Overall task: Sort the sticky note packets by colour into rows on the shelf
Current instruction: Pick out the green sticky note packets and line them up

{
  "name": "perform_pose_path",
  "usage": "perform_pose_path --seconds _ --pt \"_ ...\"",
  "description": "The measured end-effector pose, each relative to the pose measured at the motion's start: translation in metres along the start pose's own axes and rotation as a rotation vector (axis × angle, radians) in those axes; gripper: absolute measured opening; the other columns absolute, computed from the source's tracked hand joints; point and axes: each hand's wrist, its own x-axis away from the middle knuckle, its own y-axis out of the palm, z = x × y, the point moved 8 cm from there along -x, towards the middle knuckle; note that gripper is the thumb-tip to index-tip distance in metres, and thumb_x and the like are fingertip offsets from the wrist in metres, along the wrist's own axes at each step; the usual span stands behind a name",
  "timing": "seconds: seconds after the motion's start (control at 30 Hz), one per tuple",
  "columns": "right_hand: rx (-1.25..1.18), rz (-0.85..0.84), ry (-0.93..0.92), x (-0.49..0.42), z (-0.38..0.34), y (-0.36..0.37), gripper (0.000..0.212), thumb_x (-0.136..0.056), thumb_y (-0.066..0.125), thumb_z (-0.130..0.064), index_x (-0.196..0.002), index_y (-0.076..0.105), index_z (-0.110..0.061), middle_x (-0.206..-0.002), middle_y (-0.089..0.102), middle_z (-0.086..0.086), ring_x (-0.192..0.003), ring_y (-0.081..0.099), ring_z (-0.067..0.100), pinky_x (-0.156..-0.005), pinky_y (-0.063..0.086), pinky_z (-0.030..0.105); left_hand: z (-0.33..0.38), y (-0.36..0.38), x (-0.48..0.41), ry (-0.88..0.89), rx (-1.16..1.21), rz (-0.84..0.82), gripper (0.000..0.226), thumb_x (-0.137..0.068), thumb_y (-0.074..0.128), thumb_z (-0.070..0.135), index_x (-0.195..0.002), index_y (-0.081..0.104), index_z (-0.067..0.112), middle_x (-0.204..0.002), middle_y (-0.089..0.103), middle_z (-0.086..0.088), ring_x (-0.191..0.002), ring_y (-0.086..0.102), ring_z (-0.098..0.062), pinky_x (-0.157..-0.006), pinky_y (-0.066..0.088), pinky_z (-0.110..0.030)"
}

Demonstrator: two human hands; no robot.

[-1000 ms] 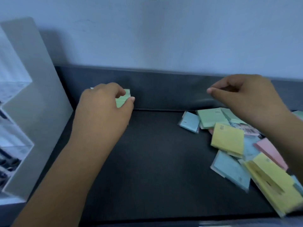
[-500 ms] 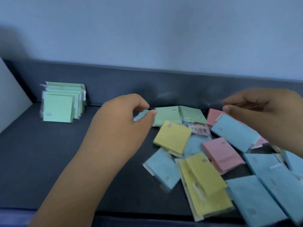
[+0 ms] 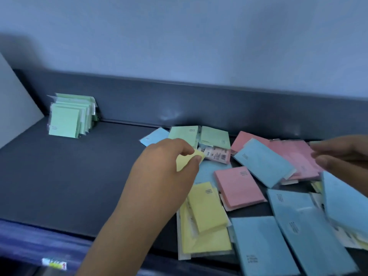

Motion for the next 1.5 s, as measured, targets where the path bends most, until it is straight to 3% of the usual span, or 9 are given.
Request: perform_pose_path --seconds 0.2,0.37,0.53,0.7,0.8,0.93,1.13,1.3,1.5 --pt "0.081 -0.011 -0.026 0.000 -0.007 -0.011 0.030 -0.076 0.065 -0.063 -0.103 0.072 -0.053 -0.096 0.075 -0.026 -0.089 0.074 0.004 -0.089 0.060 0.040 0.009 0.013 -0.009 0.047 0.026 -0.033 0.012 -0.092 0.062 0.046 -0.101 0.069 0.040 -0.095 0.059 0.035 -0.094 0.050 0.018 -0.072 0.039 -0.011" --pt "0.049 0.005 -0.030 -0.002 0.024 -0.046 0.016 -0.080 0.071 -0.050 -0.095 0.073 -0.054 -0.089 0.075 -0.028 -0.085 0.073 0.000 -0.081 0.056 0.029 0.033 0.032 -0.008 0.061 -0.007 -0.024 0.009 -0.091 0.064 0.041 -0.097 0.070 0.039 -0.101 0.066 0.027 -0.100 0.059 0.002 -0.080 0.047 -0.027" --pt "0.028 -0.007 -0.036 -0.003 0.074 -0.088 0.025 -0.075 0.068 -0.061 -0.098 0.074 -0.053 -0.091 0.076 -0.024 -0.085 0.073 0.002 -0.081 0.063 0.042 0.083 0.060 0.004 0.063 -0.027 0.027 0.011 -0.085 0.064 0.047 -0.085 0.071 0.038 -0.089 0.068 0.025 -0.092 0.062 -0.003 -0.079 0.050 -0.036" --pt "0.021 -0.106 -0.105 -0.008 0.117 -0.125 0.033 -0.070 0.061 -0.066 -0.097 0.074 -0.052 -0.091 0.076 -0.026 -0.086 0.072 -0.002 -0.079 0.057 0.027 0.124 0.106 0.024 -0.032 -0.054 0.096 0.006 -0.087 0.067 0.044 -0.088 0.071 0.038 -0.094 0.067 0.020 -0.081 0.058 0.003 -0.068 0.044 -0.026" --pt "0.019 -0.146 -0.141 -0.012 0.142 -0.141 0.033 -0.070 0.061 -0.065 -0.095 0.075 -0.049 -0.091 0.075 -0.028 -0.088 0.071 -0.005 -0.079 0.054 0.016 0.143 0.135 0.036 -0.088 -0.014 0.091 0.009 -0.086 0.068 0.046 -0.092 0.071 0.041 -0.100 0.067 0.014 -0.080 0.062 -0.005 -0.076 0.055 -0.037" --pt "-0.009 -0.203 -0.162 -0.025 0.163 -0.145 0.009 -0.081 0.072 -0.043 -0.090 0.074 -0.045 -0.087 0.072 -0.032 -0.084 0.067 -0.012 -0.064 0.049 0.007 0.166 0.158 0.046 -0.098 -0.093 0.080 0.011 -0.088 0.066 0.047 -0.096 0.070 0.042 -0.102 0.064 0.019 -0.087 0.057 0.000 -0.072 0.045 -0.028" --pt "0.036 -0.308 -0.230 -0.054 0.156 -0.126 0.014 -0.088 0.073 -0.035 -0.102 0.077 -0.037 -0.090 0.075 -0.023 -0.086 0.067 -0.009 -0.077 0.050 0.013 0.187 0.170 0.051 -0.132 -0.156 0.086 0.011 -0.090 0.066 0.041 -0.100 0.072 0.039 -0.094 0.060 0.026 -0.085 0.051 0.014 -0.067 0.031 -0.008" --pt "0.067 -0.374 -0.307 -0.068 0.135 -0.101 0.017 -0.090 0.068 -0.044 -0.104 0.075 -0.041 -0.096 0.073 -0.024 -0.088 0.065 -0.011 -0.079 0.052 0.018 0.176 0.156 0.041 -0.197 -0.137 0.139 0.012 -0.089 0.068 0.042 -0.099 0.071 0.038 -0.101 0.065 0.017 -0.088 0.062 -0.007 -0.080 0.050 -0.034" --pt "-0.065 -0.433 -0.410 -0.060 0.107 -0.084 0.011 -0.089 0.070 -0.035 -0.090 0.076 -0.044 -0.091 0.071 -0.035 -0.087 0.065 -0.014 -0.067 0.045 0.019 0.097 0.100 -0.048 -0.333 -0.421 0.145 0.034 -0.088 0.069 0.023 -0.120 0.068 0.014 -0.128 0.067 -0.005 -0.115 0.061 -0.029 -0.096 0.049 -0.037"
